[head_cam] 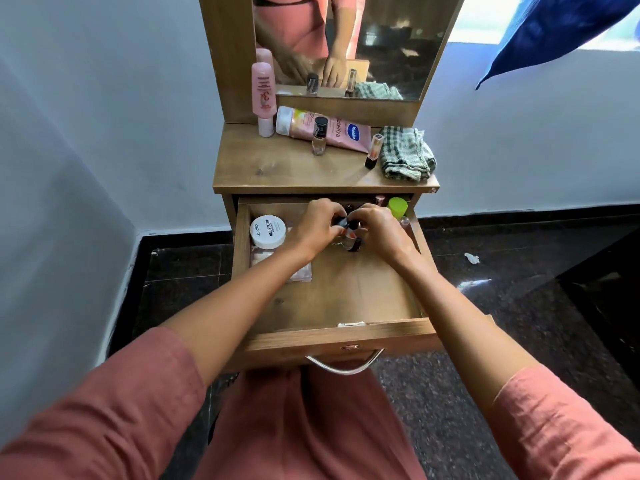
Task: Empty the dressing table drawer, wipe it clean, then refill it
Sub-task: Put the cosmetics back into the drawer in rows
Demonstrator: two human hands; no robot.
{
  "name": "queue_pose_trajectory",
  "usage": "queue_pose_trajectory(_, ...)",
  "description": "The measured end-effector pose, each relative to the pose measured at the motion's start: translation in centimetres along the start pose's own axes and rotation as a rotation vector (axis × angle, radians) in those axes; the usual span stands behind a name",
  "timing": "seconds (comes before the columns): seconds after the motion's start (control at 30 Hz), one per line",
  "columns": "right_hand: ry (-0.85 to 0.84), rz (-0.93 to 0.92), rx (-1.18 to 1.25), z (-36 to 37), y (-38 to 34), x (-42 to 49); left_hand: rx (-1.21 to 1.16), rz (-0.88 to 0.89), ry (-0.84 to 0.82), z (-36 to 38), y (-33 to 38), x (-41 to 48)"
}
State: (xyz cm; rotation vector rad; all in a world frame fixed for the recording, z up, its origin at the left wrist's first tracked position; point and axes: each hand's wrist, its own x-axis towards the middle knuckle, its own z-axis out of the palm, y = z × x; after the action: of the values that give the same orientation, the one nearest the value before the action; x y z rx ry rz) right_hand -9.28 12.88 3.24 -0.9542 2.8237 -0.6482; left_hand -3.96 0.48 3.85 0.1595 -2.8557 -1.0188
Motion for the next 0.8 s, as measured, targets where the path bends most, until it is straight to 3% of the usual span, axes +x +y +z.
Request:
queue_pose_trajectory(0.6,0.049,-0.044,-0.194,2.2,0.8,0.0,0.112,-0.040,0.028,3.2,-2.0,0.3)
queue_pose_trajectory(0.8,0.030,-0.030,-0.245,2.4,0.8,0.1,0.248,-0.037,0.050,3.2,-1.8,0.2)
